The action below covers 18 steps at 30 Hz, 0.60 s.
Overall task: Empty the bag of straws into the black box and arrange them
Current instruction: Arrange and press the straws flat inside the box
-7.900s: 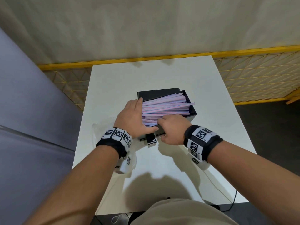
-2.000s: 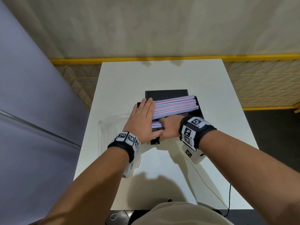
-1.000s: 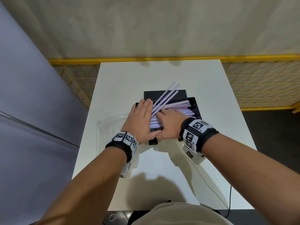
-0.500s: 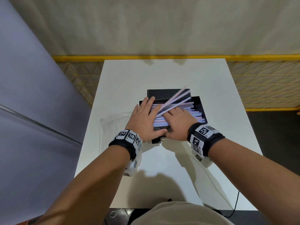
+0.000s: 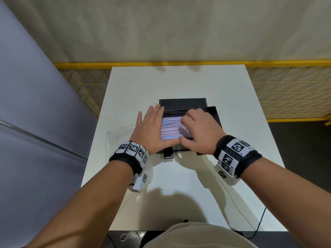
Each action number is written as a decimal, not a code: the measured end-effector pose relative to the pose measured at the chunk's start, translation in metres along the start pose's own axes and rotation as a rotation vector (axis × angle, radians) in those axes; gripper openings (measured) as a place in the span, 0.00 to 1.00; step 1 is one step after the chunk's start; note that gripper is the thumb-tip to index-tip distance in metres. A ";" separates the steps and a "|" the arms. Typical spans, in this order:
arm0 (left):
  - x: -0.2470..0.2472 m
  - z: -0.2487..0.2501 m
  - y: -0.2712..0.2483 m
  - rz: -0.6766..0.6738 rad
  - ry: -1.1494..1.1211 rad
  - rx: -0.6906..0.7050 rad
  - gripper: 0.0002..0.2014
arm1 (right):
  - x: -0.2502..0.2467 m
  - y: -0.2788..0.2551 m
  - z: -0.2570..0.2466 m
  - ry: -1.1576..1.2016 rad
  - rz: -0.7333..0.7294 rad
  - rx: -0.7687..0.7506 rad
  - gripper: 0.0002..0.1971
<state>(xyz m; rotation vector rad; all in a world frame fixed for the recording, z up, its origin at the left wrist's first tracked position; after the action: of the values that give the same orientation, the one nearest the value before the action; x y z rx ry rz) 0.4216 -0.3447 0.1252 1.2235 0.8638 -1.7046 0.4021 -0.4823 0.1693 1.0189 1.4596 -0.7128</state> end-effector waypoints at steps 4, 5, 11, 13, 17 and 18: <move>-0.008 -0.009 -0.008 0.040 -0.220 -0.049 0.65 | 0.050 0.004 0.021 0.103 -0.404 0.214 0.36; -0.009 -0.012 -0.010 0.049 -0.278 -0.065 0.66 | 0.049 0.004 0.023 0.128 -0.393 0.224 0.37; -0.005 -0.026 -0.007 0.001 -0.378 -0.133 0.70 | 0.019 -0.013 -0.008 0.196 -0.287 0.033 0.23; -0.003 -0.024 -0.006 -0.011 -0.396 -0.132 0.70 | 0.037 -0.019 -0.012 0.148 -0.473 0.067 0.21; -0.001 -0.024 -0.009 0.006 -0.435 -0.152 0.71 | 0.057 -0.010 -0.016 0.052 -0.538 0.094 0.21; -0.001 -0.024 -0.009 0.009 -0.433 -0.151 0.71 | 0.059 -0.007 -0.018 0.042 -0.520 0.089 0.21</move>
<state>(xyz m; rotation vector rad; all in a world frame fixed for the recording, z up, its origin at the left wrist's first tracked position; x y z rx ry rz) 0.4224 -0.3198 0.1202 0.7174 0.7033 -1.7709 0.3905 -0.4584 0.1135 0.7222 1.7640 -1.1398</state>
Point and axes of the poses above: each hand's wrist, its own y-axis towards the middle knuckle, its own x-axis out of the palm, z = x × y, the point moved 10 cm from there along y, towards the middle knuckle, and after that the axes turned 4 degrees about x, right-handed, at the moved point
